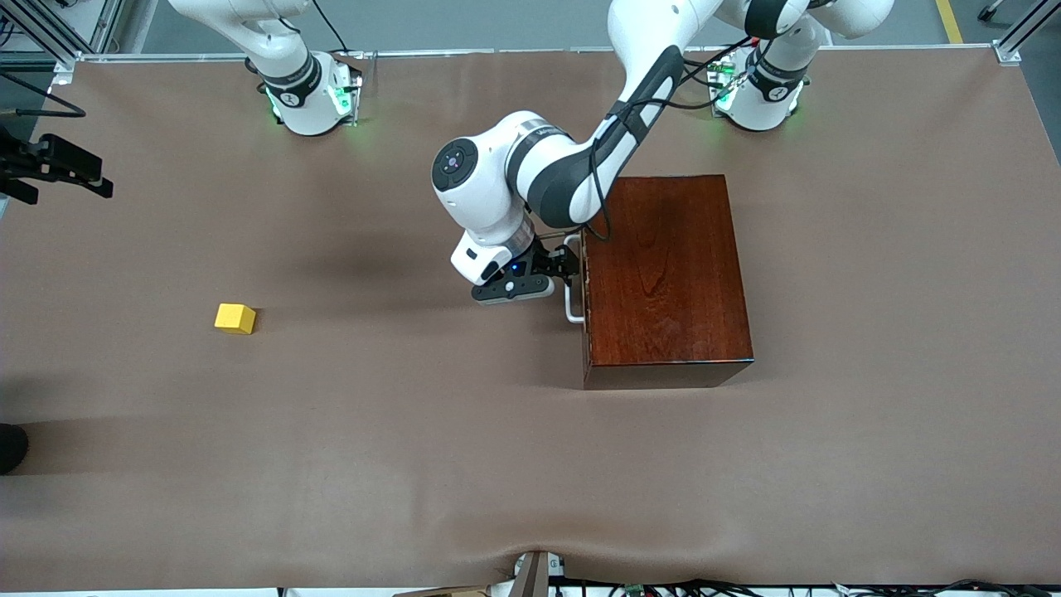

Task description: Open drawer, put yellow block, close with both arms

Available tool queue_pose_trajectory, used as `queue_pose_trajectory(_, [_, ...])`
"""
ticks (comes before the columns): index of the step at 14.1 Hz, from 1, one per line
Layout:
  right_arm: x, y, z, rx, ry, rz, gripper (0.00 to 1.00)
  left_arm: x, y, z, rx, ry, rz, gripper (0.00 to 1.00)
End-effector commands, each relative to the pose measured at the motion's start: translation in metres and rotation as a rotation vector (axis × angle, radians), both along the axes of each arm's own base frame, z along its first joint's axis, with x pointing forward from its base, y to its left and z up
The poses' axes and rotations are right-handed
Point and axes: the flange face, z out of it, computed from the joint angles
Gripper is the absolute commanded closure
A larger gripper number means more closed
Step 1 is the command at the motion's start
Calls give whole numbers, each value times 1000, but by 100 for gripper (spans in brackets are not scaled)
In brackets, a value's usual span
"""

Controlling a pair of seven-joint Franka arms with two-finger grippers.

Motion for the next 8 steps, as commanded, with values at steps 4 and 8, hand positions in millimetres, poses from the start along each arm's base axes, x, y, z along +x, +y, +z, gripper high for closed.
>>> queue_pose_trajectory(4, [2,-3,5,9,-6,-11,0,-7,-5,-16,74,5,-52,0])
queue_pose_trajectory(8, [3,-4,3,9,-1,-14,0,-9,-5,-22,88,14,-57,0])
